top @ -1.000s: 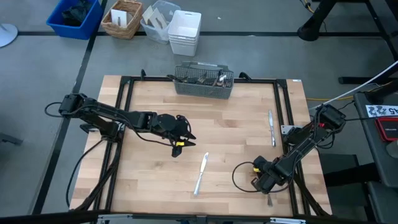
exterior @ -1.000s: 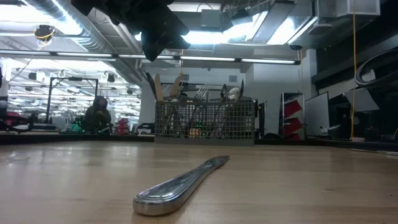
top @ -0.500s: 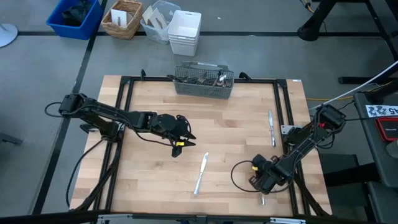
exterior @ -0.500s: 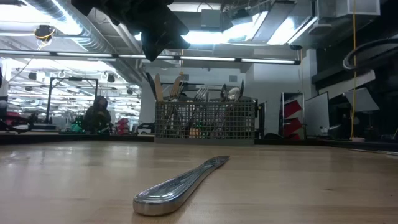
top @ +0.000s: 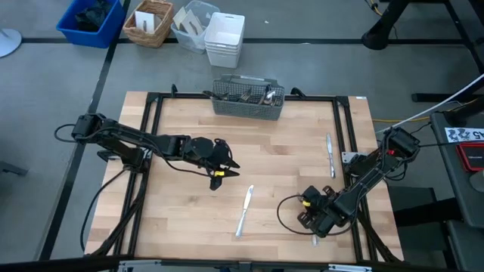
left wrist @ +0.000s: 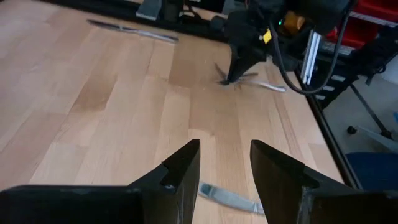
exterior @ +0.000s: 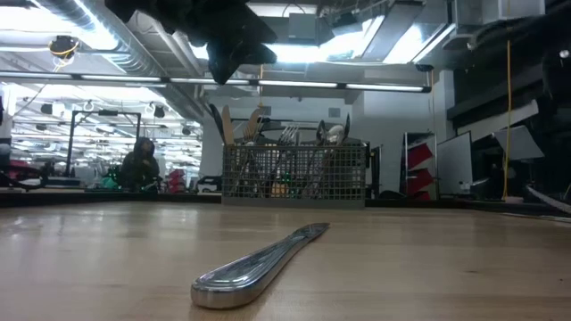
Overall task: Sort silverware
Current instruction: Put the fork into the gray silverware organizer
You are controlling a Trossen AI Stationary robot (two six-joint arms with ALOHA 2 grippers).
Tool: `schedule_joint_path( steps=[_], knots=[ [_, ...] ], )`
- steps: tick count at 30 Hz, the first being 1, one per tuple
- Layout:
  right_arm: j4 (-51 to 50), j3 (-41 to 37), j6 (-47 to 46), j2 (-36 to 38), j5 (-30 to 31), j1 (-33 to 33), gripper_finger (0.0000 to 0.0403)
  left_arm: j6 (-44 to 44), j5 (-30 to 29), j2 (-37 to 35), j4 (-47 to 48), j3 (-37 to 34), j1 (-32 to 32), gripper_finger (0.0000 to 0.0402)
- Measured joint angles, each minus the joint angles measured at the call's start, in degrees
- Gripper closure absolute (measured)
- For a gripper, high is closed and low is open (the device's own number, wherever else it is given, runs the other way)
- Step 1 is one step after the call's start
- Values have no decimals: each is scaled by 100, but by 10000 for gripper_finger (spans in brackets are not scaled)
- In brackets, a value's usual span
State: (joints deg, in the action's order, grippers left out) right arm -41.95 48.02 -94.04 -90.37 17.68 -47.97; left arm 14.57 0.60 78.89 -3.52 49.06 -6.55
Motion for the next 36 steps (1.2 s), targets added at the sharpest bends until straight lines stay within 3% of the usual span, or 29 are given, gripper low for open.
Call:
schedule_joint_path(
  steps=[7,14,26,31,36],
  knots=[
    [-211,177,358,7,966,89,394,2,-216,-109,-15,-4,102,269],
    [-1109,668,1436,9,1826,583,393,24,-548,-553,-19,-4,378,269],
    [-966,1435,4861,11,4915,2244,393,-300,-852,-809,-5,-2,990,269],
    [-485,1770,6083,13,5644,2976,392,-302,-852,-810,-7,-2,1271,269],
    [381,1928,7342,14,5669,3732,391,-500,-862,-1066,337,-2,1600,269]
  ],
)
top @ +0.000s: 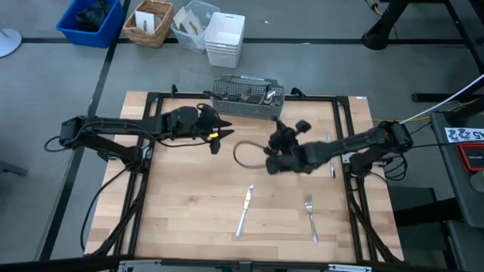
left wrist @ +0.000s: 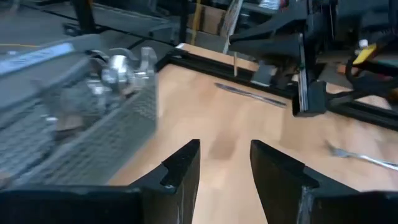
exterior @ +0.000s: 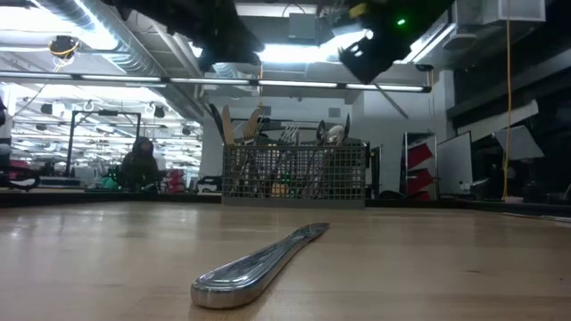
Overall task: Sort silverware
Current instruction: Put the fork into the gray silverware organizer
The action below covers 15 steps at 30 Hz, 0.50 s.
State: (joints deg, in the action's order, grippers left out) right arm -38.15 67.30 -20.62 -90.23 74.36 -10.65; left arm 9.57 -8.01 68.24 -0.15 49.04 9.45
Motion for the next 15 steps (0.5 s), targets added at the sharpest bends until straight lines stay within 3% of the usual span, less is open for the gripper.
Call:
schedule_joint_path(
  steps=[4,10,15],
  knots=[
    [1220,25,1413,1,-604,501,391,-84,-35,-357,477,0,301,269],
    [4003,32,3634,1,-3444,1172,391,-267,-38,-722,866,4,714,269],
    [5314,34,4340,3,-4741,1748,391,-430,-37,-801,830,4,967,269]
  ],
)
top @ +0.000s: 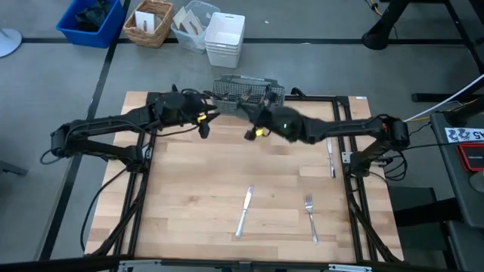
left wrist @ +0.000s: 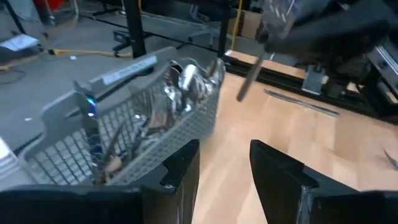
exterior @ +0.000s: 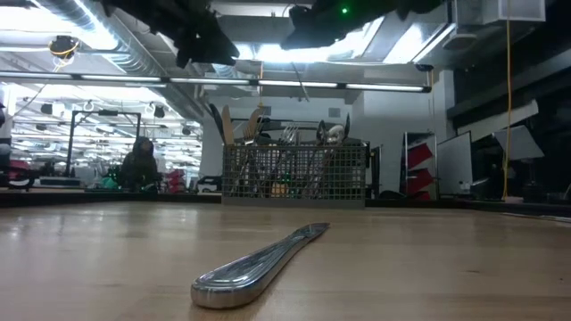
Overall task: Sort silverware
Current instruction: Put the fork into the gray silverware organizer
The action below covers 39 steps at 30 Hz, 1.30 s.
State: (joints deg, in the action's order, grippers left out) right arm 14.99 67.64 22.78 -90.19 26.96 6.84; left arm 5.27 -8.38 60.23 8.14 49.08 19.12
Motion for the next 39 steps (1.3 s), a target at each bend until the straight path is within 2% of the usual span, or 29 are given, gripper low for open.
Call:
schedule_joint_path(
  steps=[7,12,17,21,25,39],
  knots=[
    [1222,0,-32,-186,-2150,974,391,-386,0,26,-95,0,296,269],
    [2286,0,-56,-735,-2779,1510,391,-390,2,40,-171,0,467,269],
    [3467,0,-153,-1484,-2816,1899,391,-388,0,121,-167,0,599,269],
    [4161,-2,-828,-1979,-2826,2149,391,-412,2,168,-159,0,688,269],
    [4176,-2,-1336,-2316,-2803,2235,391,-554,2,168,-133,0,740,269],
    [3920,7,-1355,-2649,-2762,2206,391,-572,4,168,-124,0,792,269]
  ],
)
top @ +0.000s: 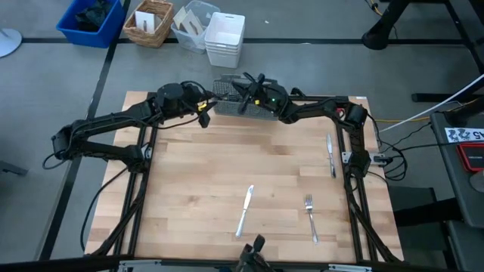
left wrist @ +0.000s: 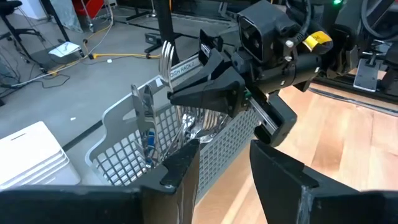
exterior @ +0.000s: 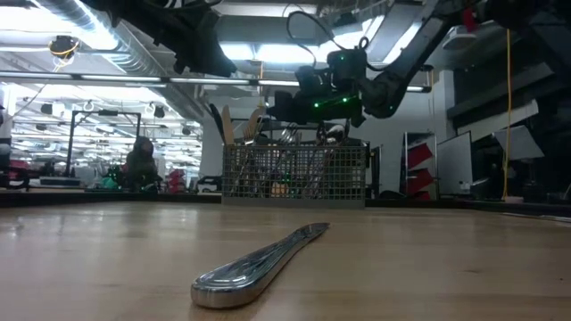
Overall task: Sort silverware
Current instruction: Put the fork into the gray silverware organizer
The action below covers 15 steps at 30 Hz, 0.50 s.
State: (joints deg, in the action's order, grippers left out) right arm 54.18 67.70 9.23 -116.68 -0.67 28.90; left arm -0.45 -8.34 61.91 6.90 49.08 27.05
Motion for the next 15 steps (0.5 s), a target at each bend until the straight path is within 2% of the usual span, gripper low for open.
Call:
schedule_joint_path(
  steps=[4,11,15],
  knots=[
    [-27,0,2,0,-7,-10,378,0,-2,0,2,0,0,269],
    [-47,0,7,0,0,-6,311,0,0,0,4,0,0,269],
    [-47,-9,4,-6,4,-3,287,0,-2,0,4,0,0,269]
  ],
)
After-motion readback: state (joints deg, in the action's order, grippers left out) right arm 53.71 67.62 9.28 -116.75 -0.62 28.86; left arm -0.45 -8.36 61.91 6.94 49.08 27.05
